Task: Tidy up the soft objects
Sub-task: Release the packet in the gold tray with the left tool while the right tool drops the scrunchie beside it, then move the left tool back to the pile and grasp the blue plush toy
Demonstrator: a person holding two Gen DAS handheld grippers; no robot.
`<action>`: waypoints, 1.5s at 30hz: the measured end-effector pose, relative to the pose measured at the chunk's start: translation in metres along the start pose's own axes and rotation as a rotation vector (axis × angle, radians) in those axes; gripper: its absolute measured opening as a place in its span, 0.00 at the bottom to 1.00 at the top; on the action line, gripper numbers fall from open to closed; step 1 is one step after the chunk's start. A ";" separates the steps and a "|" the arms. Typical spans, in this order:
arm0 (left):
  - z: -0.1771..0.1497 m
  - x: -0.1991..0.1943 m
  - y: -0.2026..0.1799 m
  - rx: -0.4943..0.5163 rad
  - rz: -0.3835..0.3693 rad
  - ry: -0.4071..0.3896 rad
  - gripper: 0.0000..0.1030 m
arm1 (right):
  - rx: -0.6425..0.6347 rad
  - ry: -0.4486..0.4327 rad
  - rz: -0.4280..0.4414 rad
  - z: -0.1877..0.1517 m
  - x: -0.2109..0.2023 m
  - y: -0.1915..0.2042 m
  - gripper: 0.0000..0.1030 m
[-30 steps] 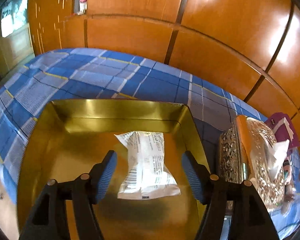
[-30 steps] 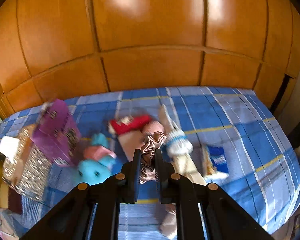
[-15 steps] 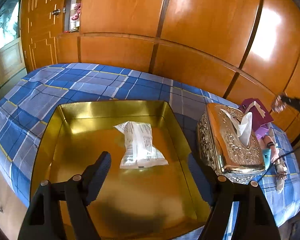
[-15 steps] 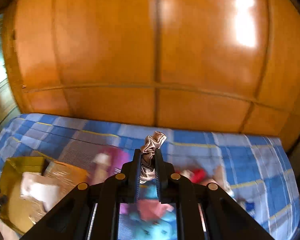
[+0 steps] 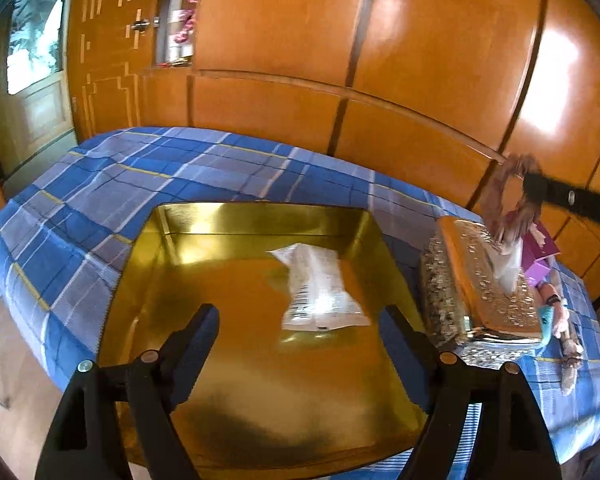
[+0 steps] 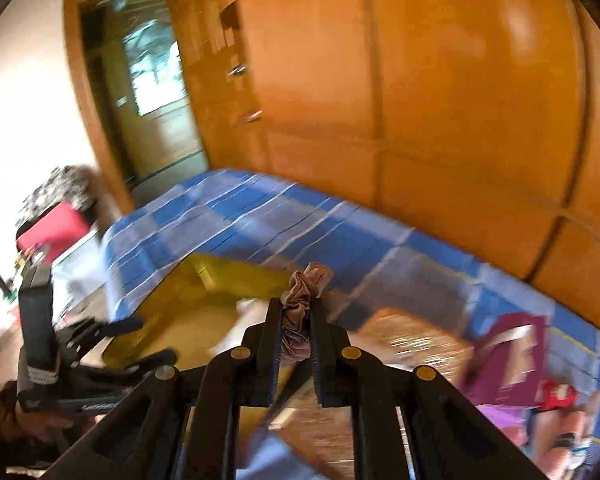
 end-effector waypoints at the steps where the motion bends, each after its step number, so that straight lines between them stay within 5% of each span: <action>1: 0.000 0.000 0.003 -0.005 0.008 0.000 0.81 | -0.009 0.017 0.018 -0.004 0.009 0.010 0.12; 7: -0.005 0.001 0.028 -0.043 0.054 0.005 0.81 | -0.045 0.119 -0.031 -0.013 0.069 0.037 0.15; 11: -0.007 -0.001 0.035 -0.056 0.059 0.001 0.81 | -0.040 0.132 -0.071 -0.003 0.095 0.033 0.43; 14: -0.006 -0.003 0.035 -0.052 0.057 -0.007 0.82 | -0.014 0.134 -0.053 -0.002 0.097 0.033 0.54; 28: -0.009 -0.021 -0.012 0.071 0.019 -0.055 0.82 | -0.019 0.052 -0.146 -0.068 0.021 0.033 0.60; 38: -0.023 -0.035 -0.070 0.217 -0.030 -0.056 0.82 | 0.152 0.048 -0.231 -0.132 -0.018 -0.016 0.61; 45: -0.034 -0.038 -0.110 0.317 -0.065 -0.044 0.82 | 0.267 0.128 -0.356 -0.189 -0.027 -0.062 0.61</action>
Point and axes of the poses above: each gripper's, at about its wrist camera, not at the fingertips, and x roughly the way its jaws point, y to its left, z to its top, the point moved 8 cm from there along x, roughly the way its jaws point, and after that the axes turned 8 degrees about y, right-handed, at the moved point
